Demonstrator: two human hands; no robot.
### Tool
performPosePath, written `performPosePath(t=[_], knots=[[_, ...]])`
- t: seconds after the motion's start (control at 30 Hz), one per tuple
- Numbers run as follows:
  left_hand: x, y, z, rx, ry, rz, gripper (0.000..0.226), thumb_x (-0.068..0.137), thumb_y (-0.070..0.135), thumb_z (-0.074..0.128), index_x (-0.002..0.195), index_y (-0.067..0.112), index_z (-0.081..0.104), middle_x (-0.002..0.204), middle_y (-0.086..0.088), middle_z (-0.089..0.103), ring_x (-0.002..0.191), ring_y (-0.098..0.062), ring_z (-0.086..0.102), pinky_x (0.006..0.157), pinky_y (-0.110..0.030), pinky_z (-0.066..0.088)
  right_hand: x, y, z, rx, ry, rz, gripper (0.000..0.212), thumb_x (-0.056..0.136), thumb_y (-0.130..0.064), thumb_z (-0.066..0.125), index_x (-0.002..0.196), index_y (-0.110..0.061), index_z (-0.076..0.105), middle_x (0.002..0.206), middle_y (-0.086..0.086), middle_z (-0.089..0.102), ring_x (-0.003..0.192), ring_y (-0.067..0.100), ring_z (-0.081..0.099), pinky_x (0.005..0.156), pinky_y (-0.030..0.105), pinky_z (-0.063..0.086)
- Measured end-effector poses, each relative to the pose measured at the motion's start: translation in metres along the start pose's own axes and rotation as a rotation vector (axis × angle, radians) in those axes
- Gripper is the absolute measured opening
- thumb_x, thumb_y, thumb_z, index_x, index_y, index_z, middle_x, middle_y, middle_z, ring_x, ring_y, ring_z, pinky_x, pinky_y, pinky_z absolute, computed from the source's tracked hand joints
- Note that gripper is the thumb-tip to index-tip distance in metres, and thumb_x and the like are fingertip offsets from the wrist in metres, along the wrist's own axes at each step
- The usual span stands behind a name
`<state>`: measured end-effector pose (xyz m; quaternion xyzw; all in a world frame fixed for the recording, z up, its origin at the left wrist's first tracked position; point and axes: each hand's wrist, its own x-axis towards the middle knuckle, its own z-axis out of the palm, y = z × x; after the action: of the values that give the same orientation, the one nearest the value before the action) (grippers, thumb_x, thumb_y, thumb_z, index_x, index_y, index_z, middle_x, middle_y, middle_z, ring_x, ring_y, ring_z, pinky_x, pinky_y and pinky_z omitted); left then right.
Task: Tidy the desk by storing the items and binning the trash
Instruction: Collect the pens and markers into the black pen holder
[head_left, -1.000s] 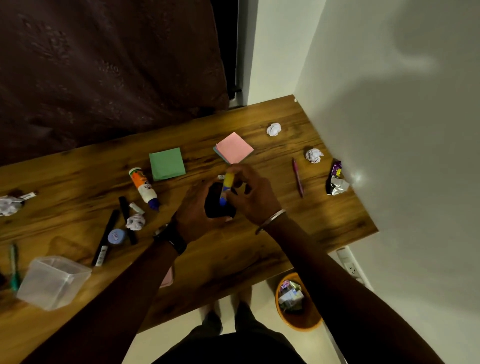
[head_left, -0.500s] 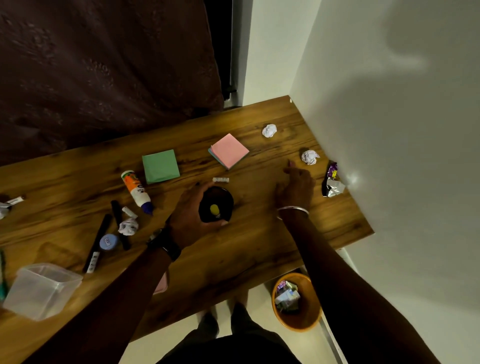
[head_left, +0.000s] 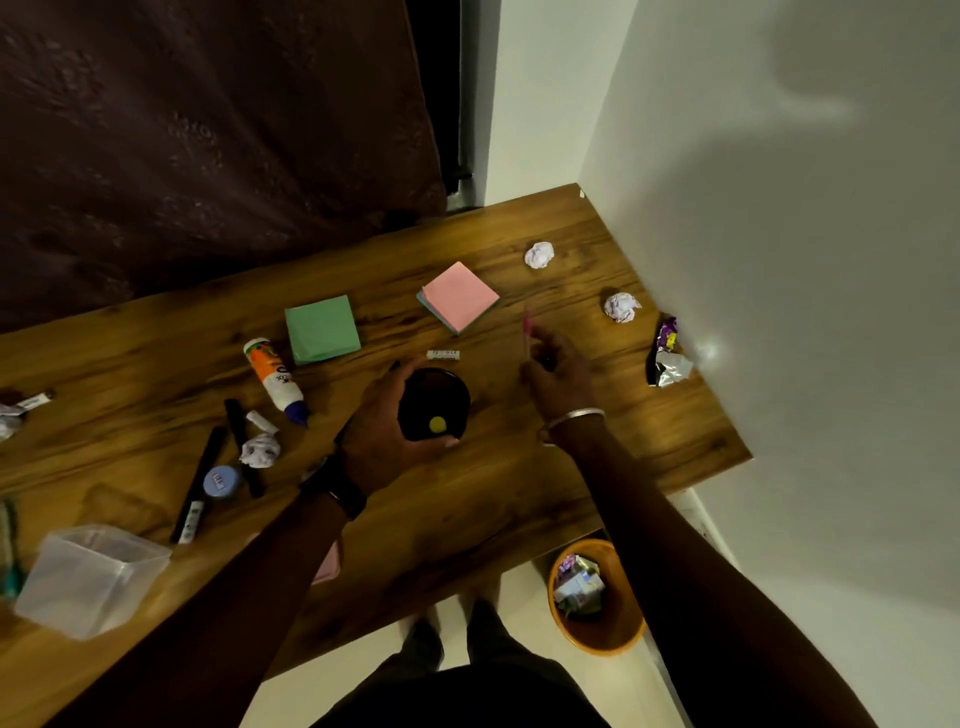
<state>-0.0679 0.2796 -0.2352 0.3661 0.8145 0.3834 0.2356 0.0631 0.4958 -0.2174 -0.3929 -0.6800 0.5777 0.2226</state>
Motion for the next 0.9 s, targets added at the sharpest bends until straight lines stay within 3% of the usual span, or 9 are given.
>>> performPosePath(t=[0.07,0.13,0.23,0.33,0.4,0.5,0.67,0.8,0.9], knots=[[-0.001,-0.003,0.001,-0.021,-0.002,-0.011,0.112,0.061,0.067,0.085,0.154,0.040,0.027,0.153,0.005,0.043,0.140,-0.019,0.043,0.112,-0.050,0.045,-0.012,-0.013,0.012,0.182,-0.076,-0.041,0.027,0.082,0.007,0.063,0.106,-0.005,0.065,0.087,0.008,0.065,0.077,0.022,0.062,0.068,0.038,0.054],[-0.002,-0.001,0.000,-0.053,-0.009,-0.020,0.113,0.062,0.064,0.087,0.154,0.039,0.027,0.154,0.005,0.043,0.140,-0.019,0.043,0.113,-0.049,0.043,-0.020,-0.026,0.021,0.336,-0.178,-0.053,0.018,0.084,0.003,0.063,0.100,-0.002,0.060,0.089,0.025,0.063,0.079,0.029,0.062,0.068,0.042,0.051],[-0.005,0.003,-0.003,-0.081,-0.020,-0.034,0.114,0.059,0.059,0.091,0.152,0.043,0.026,0.156,0.004,0.041,0.142,-0.018,0.040,0.115,-0.045,0.041,-0.026,-0.044,0.030,0.438,-0.320,-0.106,0.026,0.090,0.003,0.058,0.115,-0.003,0.060,0.097,0.032,0.059,0.086,0.030,0.062,0.072,0.041,0.050],[-0.013,-0.002,-0.014,-0.153,0.001,0.001,0.105,0.066,0.069,0.082,0.153,0.040,0.030,0.155,0.003,0.042,0.142,-0.020,0.041,0.110,-0.042,0.041,-0.030,-0.058,0.036,0.341,-0.396,-0.186,0.031,0.093,0.001,0.057,0.123,0.001,0.061,0.105,0.018,0.065,0.095,0.020,0.066,0.080,0.036,0.055],[-0.019,-0.008,-0.020,-0.181,0.180,0.083,0.073,0.089,0.060,0.063,0.147,0.020,0.045,0.142,-0.004,0.056,0.130,-0.022,0.055,0.100,-0.039,0.048,-0.031,-0.061,0.038,0.219,-0.386,-0.229,0.021,0.092,-0.001,0.062,0.113,0.001,0.065,0.106,0.007,0.069,0.098,0.016,0.067,0.081,0.029,0.057],[-0.017,-0.016,-0.033,0.130,0.529,0.024,0.044,0.102,0.040,0.044,0.120,0.006,0.067,0.108,-0.014,0.072,0.096,-0.031,0.069,0.079,-0.035,0.052,-0.031,-0.061,0.041,0.052,-0.356,-0.300,0.014,0.092,-0.002,0.065,0.105,0.001,0.068,0.105,0.005,0.071,0.096,0.004,0.067,0.079,0.018,0.053],[-0.006,-0.028,-0.037,0.679,0.045,-0.277,0.035,0.095,0.022,0.059,0.127,0.010,0.061,0.125,-0.020,0.063,0.109,-0.042,0.062,0.089,-0.049,0.052,-0.031,-0.057,0.046,0.113,-0.322,-0.267,0.014,0.097,0.001,0.058,0.108,0.007,0.064,0.102,0.022,0.071,0.094,0.013,0.071,0.081,0.026,0.057],[-0.002,-0.022,-0.031,0.805,0.019,-0.233,0.039,0.098,0.010,0.043,0.136,0.008,0.050,0.136,-0.019,0.055,0.118,-0.041,0.058,0.088,-0.048,0.053,-0.031,-0.056,0.050,0.095,-0.334,-0.315,0.016,0.098,0.002,0.056,0.111,0.011,0.060,0.098,0.026,0.069,0.090,0.017,0.071,0.077,0.029,0.059],[-0.001,-0.017,-0.030,0.808,0.062,-0.235,0.038,0.100,0.012,0.043,0.136,0.005,0.048,0.130,-0.022,0.058,0.110,-0.041,0.062,0.084,-0.047,0.053,-0.030,-0.057,0.052,0.132,-0.346,-0.292,0.018,0.099,0.001,0.056,0.115,0.008,0.059,0.101,0.028,0.069,0.097,0.035,0.072,0.080,0.046,0.062]])
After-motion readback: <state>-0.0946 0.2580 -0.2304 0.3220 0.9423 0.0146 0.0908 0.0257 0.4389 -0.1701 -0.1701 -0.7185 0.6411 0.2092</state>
